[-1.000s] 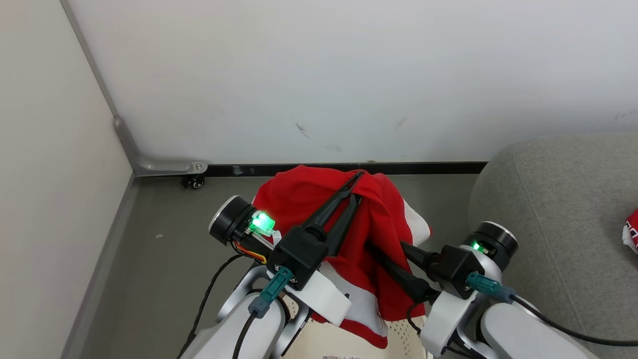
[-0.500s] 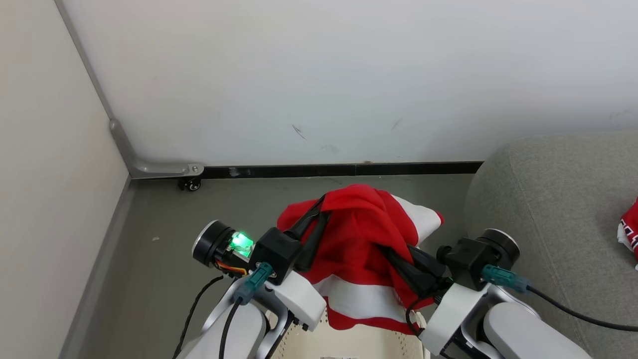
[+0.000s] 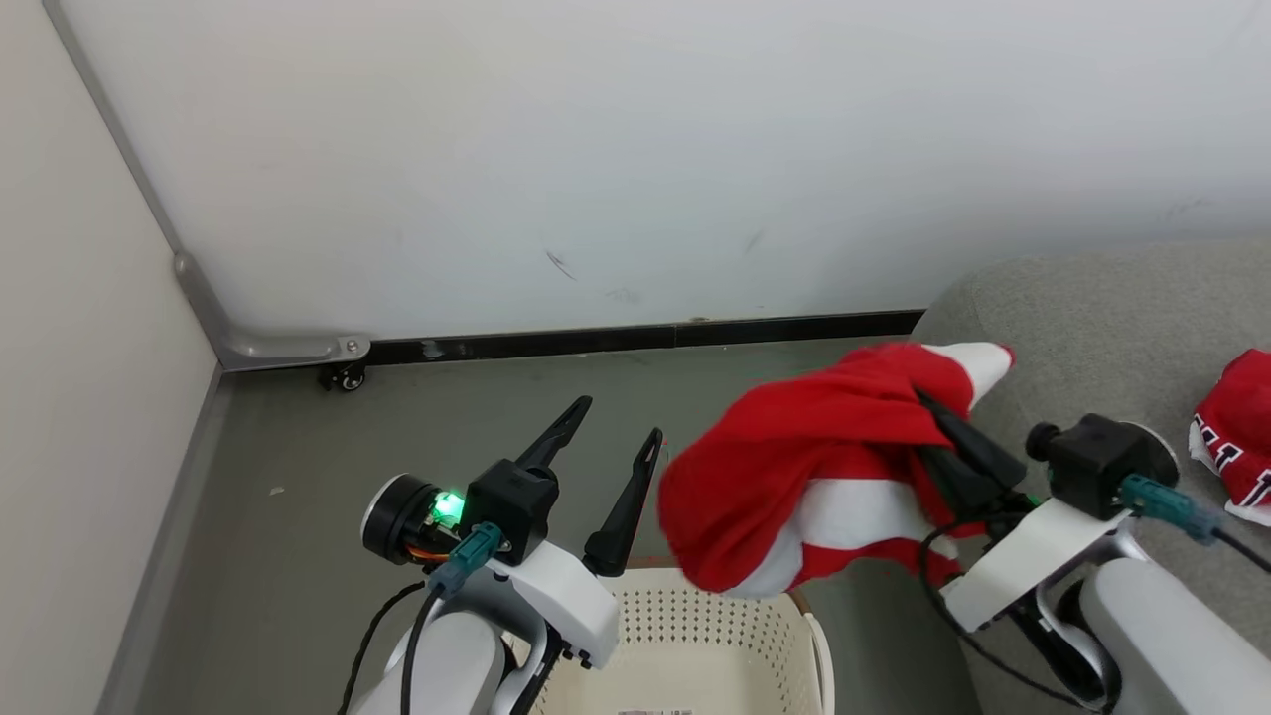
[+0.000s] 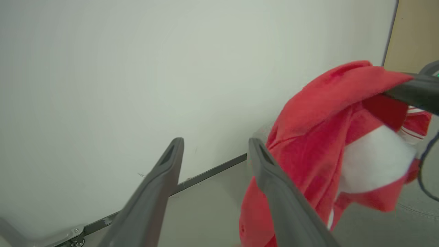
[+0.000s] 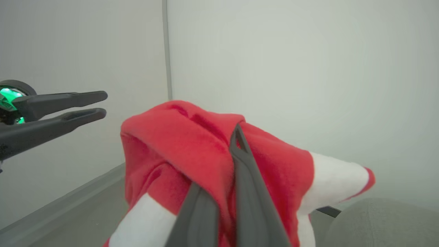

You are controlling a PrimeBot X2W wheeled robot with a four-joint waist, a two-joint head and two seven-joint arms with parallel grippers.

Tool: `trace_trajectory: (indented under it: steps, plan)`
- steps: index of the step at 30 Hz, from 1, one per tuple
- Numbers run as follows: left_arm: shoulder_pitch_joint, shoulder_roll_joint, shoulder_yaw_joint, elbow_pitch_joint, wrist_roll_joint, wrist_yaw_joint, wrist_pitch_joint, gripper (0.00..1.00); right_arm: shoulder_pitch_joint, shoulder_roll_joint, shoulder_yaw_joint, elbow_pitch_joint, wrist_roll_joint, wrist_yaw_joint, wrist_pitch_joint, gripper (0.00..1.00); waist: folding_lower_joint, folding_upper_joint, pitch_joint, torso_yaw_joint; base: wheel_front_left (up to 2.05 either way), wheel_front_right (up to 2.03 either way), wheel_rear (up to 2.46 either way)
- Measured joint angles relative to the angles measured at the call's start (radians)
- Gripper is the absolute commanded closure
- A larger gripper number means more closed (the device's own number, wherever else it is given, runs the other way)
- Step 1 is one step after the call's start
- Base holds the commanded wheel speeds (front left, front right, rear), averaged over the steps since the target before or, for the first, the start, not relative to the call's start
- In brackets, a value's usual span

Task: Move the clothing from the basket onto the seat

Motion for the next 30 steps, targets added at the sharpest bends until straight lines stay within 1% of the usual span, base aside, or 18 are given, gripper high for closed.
trace_trajectory:
  steps: [4, 6, 14, 21, 30]
  plan:
    - [0.011, 0.001, 0.026, 0.002, -0.013, 0.002, -0.006, 0.0, 0.016, -0.028, -0.072, 0.012, -0.001, 0.0, -0.006, 1.0, 0.0, 0.0, 0.001, -0.014, 0.0, 0.0, 0.0]
    - [0.028, 0.004, 0.039, 0.003, -0.02, 0.011, -0.008, 0.0, 0.039, -0.04, -0.107, 0.018, -0.001, 0.0, -0.015, 1.0, 0.0, 0.0, 0.002, -0.02, 0.0, 0.0, 0.0]
    - [0.041, 0.015, 0.081, -0.006, -0.035, 0.036, -0.025, 0.0, 0.122, -0.043, -0.23, 0.014, -0.013, 0.0, -0.024, 1.0, 0.0, 0.0, 0.001, -0.051, 0.0, 0.0, 0.0]
    - [0.06, 0.009, 0.082, -0.015, -0.053, 0.036, -0.034, 0.0, 0.205, -0.006, -0.318, -0.027, -0.035, 0.0, -0.03, 1.0, 0.0001, 0.0, -0.001, -0.094, 0.0, 0.0, 0.0]
    - [0.061, -0.002, 0.067, -0.01, -0.055, 0.027, -0.037, 0.0, 0.295, 0.039, -0.399, -0.082, -0.077, 0.0, -0.035, 1.0, 0.0, 0.0, 0.001, -0.159, 0.0, 0.0, 0.0]
